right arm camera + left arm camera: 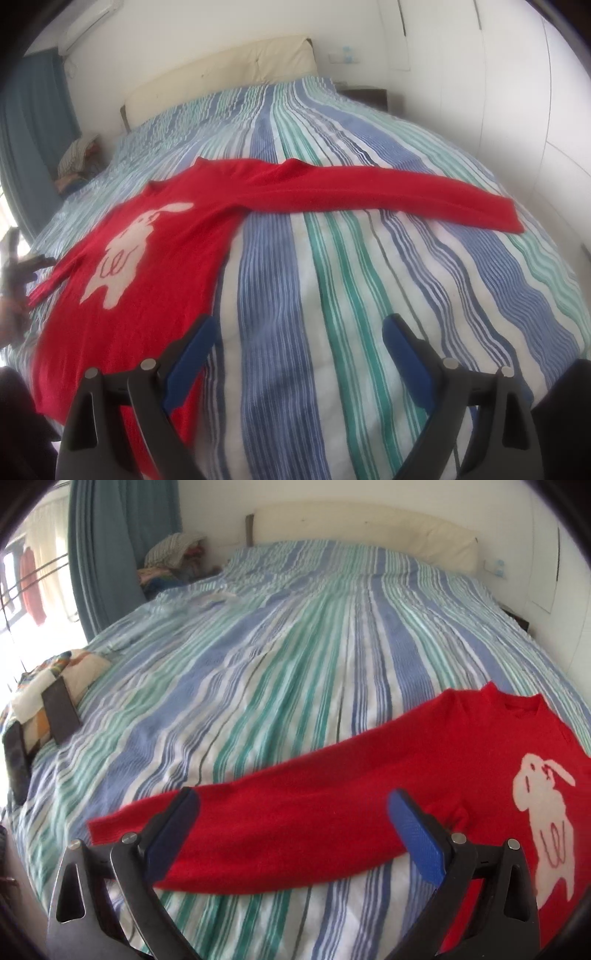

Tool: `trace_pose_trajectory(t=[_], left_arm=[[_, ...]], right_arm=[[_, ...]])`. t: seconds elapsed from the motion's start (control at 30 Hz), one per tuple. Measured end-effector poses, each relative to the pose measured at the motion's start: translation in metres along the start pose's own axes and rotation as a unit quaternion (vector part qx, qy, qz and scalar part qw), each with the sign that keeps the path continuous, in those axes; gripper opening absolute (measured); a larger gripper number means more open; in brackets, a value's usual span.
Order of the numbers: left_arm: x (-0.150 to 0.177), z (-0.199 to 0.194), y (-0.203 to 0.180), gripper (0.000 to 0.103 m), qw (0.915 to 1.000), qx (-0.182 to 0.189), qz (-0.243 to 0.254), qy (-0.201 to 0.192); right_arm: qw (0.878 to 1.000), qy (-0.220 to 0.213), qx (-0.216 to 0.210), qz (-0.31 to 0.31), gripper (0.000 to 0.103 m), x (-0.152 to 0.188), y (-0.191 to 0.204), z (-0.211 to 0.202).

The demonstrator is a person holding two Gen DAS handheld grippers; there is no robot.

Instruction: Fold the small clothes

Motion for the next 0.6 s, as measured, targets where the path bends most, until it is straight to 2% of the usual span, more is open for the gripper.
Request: trace_pose_trajectory(t=[0.1, 0.2, 0.3, 0.4, 0.47, 0.6], left_arm=[[0.012, -0.05, -0.01, 0.102, 0.9995, 0.019, -0.012, -0.02], [0.033, -0.077, -0.028, 0.102, 0.9993, 0.013, -0.031, -0.015], [0.065, -0.076, -0.051, 0.102, 0.9989, 0.029, -0.034, 0.014], [0.093, -0.066, -0.078, 0.102, 0.9978, 0.056, 0.012, 0.035], [0.103, -0.063, -0.089, 0.102, 0.9971, 0.054, 0.027, 0.046], [0.106, -0.06, -0.09, 0.102, 0.9968, 0.062, 0.02, 0.045]], right_arm=[[1.0, -0.001, -0.003, 0.007, 0.09, -0.001, -0.002, 0.001], [1.0, -0.002, -0.003, 0.009, 0.09, -0.003, -0.002, 0.002], [1.0, -0.001, -0.003, 0.005, 0.09, -0.004, -0.002, 0.002], [1.0, 0.001, -0.004, -0.002, 0.09, -0.003, 0.001, 0.003], [1.0, 0.003, -0.006, -0.004, 0.09, -0.002, 0.002, 0.002], [1.0, 0.006, -0.011, 0.007, 0.09, -0.003, -0.002, 0.002]])
Point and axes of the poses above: each gripper's, at about its wrist camera, not at the fingertips, and z roughly the way its jaws point, y to its left, x to its underside, the point moved 4 cm from there along z, roughly the way its jaws point, and after that the axes turned 11 degrees about y, right-handed, at the moved point
